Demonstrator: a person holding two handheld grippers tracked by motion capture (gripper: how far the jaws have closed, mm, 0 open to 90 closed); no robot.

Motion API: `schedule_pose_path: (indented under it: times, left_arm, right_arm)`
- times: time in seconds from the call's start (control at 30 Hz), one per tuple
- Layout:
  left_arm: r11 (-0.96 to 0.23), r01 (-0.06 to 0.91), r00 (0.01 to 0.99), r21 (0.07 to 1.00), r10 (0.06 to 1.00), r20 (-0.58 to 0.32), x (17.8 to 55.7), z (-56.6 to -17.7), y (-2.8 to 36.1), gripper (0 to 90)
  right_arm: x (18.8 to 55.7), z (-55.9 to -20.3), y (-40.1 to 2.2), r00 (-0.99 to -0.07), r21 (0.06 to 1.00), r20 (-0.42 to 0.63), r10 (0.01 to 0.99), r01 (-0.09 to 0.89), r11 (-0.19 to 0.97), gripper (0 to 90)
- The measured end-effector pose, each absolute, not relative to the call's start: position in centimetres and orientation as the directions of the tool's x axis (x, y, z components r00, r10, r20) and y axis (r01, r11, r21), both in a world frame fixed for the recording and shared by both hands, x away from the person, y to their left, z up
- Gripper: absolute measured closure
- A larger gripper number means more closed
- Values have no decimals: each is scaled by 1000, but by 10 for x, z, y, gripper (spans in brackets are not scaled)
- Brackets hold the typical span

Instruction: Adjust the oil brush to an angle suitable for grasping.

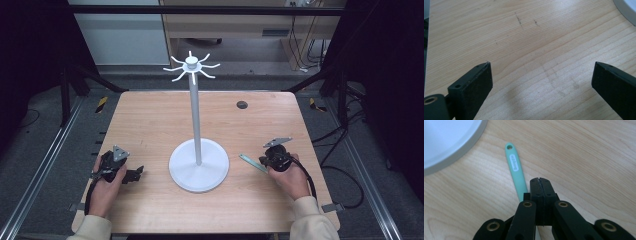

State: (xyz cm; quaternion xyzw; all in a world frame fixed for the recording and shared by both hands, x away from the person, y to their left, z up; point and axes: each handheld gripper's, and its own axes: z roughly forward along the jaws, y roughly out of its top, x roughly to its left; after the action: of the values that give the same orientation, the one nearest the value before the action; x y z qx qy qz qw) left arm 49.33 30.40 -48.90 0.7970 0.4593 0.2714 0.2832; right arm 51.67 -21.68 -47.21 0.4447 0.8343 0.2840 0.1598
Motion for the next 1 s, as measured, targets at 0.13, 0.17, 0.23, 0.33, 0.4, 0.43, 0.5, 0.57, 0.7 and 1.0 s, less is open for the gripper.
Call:
schedule_pose_path:
  times: [0.13, 0.17, 0.23, 0.33, 0.4, 0.43, 0.5, 0.57, 0.7, 1.0]
  left_arm:
    - [-417, 579, 426, 700, 887, 176, 493, -489, 304, 29]
    - [-417, 579, 426, 700, 887, 176, 493, -489, 304, 28]
    - [-416, 578, 425, 702, 888, 177, 493, -489, 305, 29]
    - [-413, 579, 423, 703, 889, 174, 493, -488, 305, 29]
    - [-411, 580, 422, 703, 890, 172, 493, -489, 306, 28]
    - [-411, 580, 422, 703, 890, 172, 493, -489, 306, 28]
    - [-411, 581, 420, 703, 891, 173, 493, -489, 306, 28]
    - [-411, 579, 420, 704, 891, 173, 493, -488, 306, 29]
    - [-411, 581, 419, 702, 891, 174, 493, -489, 306, 29]
    - [-411, 582, 419, 702, 891, 174, 493, -489, 307, 29]
  right_arm:
    - [512, -456, -218, -567, 601, -20, 823, 651, 463, 900]
    - [511, -453, -217, -574, 594, -22, 818, 651, 473, 900]
    - [510, -446, -216, -593, 576, -36, 804, 645, 502, 899]
    - [507, -440, -214, -612, 544, -62, 788, 642, 541, 897]
    - [505, -436, -213, -624, 524, -71, 778, 641, 561, 896]
    - [504, -435, -212, -628, 517, -72, 775, 641, 568, 894]
    - [503, -434, -212, -644, 501, -78, 761, 635, 589, 891]
    - [502, -433, -212, -650, 486, -84, 755, 635, 600, 887]
    - [502, -430, -212, -658, 490, -41, 752, 643, 589, 864]
    - [504, -430, -211, -671, 446, -66, 739, 643, 623, 821]
